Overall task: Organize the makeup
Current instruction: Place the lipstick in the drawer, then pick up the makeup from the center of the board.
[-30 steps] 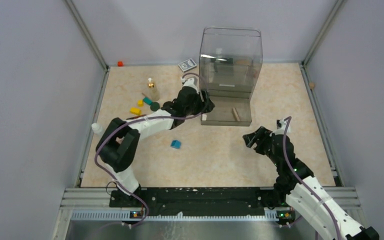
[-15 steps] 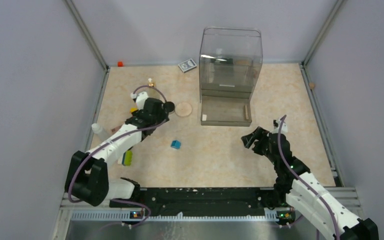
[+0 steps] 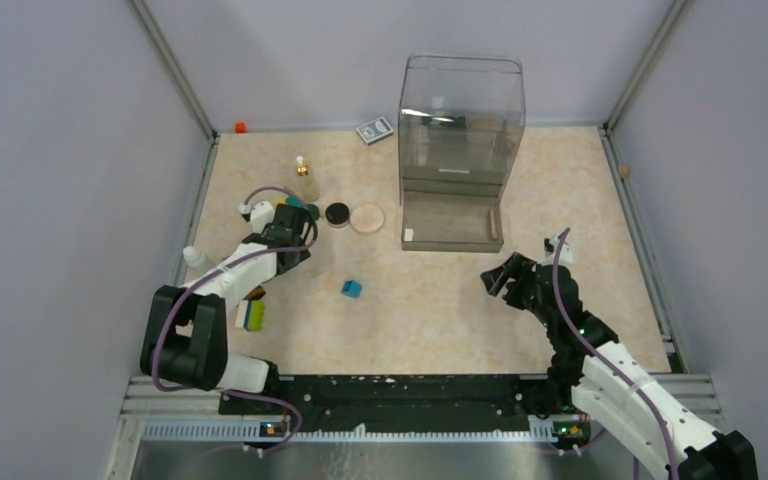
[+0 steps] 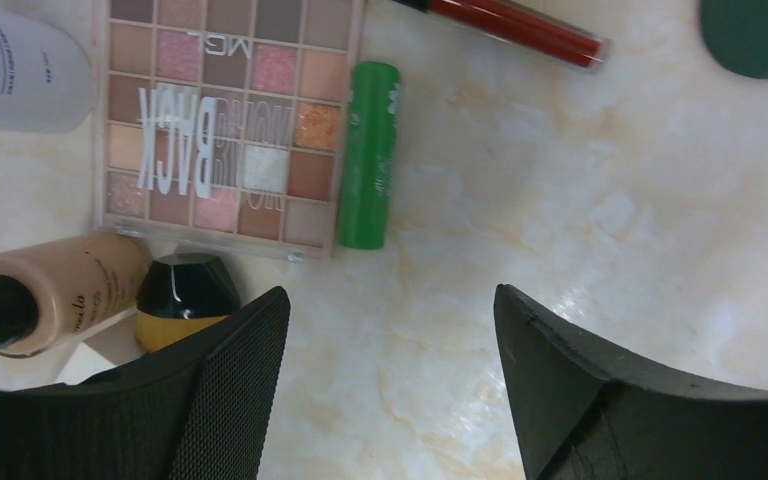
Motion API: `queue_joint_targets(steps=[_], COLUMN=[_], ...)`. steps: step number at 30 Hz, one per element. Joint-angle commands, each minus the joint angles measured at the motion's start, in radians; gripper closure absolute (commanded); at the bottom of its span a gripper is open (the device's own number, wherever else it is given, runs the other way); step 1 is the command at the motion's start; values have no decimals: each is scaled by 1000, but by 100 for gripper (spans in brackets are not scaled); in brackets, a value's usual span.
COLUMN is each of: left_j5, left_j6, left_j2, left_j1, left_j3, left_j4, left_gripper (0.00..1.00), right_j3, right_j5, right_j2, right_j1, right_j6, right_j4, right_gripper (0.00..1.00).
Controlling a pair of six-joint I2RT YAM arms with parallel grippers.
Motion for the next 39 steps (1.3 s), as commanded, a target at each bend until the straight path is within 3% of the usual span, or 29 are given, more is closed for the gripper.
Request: queue_joint_targets(steps=[1,12,22,28,33,39], left_j5=[-19,45,15,138,290,344], left_j6=[32,90,91,123,128,143], left_j2=[55,171,252,260,289,174], left_j1=[59,98,103,103,94,-56], left_j3=[44,111,130,116,117,62], left_j4=[34,115,107,153,169,239], left_gripper=[21,31,39,68,100,100], right_j3=[1,6,15,15,15,18], right_j5=[11,20,32,32,35,49], right_j2=[-21,-10,-22,-26,-38,-63], right_j1=[-2,-2,-2,-2,-2,-2], right_j6=[-8,-16,-28,-28,-25,-24], right_j4=[19,23,-2,-6,-14,-36], right_gripper=[27,27,27,27,27,27])
